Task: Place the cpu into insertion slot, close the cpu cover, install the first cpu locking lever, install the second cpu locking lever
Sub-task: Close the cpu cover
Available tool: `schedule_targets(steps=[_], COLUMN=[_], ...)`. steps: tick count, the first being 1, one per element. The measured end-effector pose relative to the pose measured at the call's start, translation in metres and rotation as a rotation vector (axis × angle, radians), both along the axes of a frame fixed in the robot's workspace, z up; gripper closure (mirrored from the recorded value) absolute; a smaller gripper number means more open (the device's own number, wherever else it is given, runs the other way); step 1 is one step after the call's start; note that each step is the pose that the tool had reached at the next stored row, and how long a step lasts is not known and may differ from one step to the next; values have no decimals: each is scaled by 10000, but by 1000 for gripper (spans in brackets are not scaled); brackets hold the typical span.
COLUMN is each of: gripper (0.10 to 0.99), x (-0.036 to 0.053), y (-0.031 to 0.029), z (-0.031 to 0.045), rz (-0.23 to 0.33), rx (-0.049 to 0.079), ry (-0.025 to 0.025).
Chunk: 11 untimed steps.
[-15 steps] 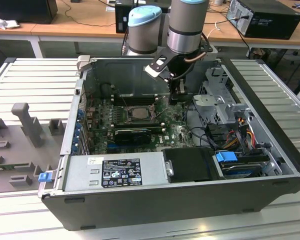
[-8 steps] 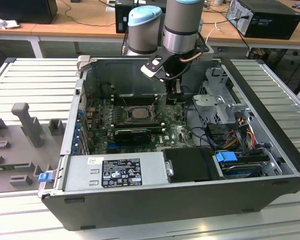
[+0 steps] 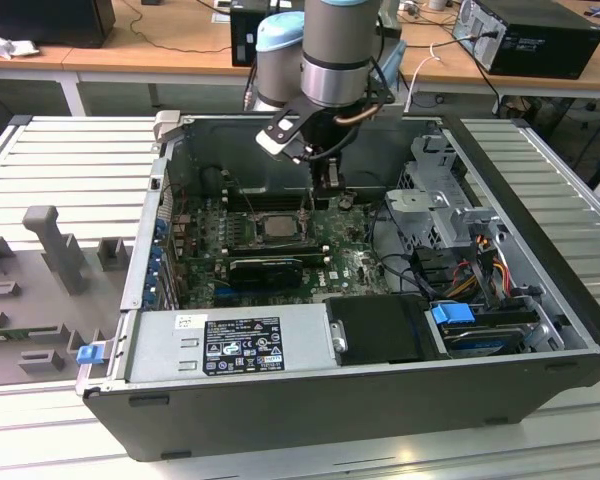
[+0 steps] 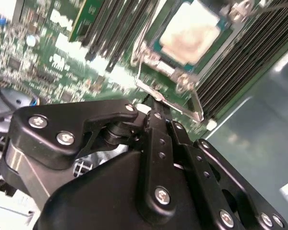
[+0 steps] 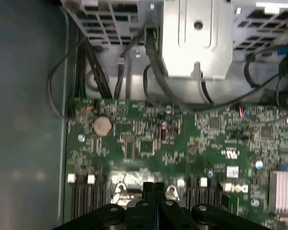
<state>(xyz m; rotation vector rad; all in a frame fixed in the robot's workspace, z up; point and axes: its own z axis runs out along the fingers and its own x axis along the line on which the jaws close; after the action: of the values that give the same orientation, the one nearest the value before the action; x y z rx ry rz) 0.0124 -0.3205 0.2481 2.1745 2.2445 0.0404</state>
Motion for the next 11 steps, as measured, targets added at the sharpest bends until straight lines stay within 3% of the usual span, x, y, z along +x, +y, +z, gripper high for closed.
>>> schedule_targets(steps=[3, 11], gripper=[980, 980], x=[-159, -291], y=[1, 5], z=[-8, -151], rz=[0, 5], rx=[3, 1], ry=[0, -3])
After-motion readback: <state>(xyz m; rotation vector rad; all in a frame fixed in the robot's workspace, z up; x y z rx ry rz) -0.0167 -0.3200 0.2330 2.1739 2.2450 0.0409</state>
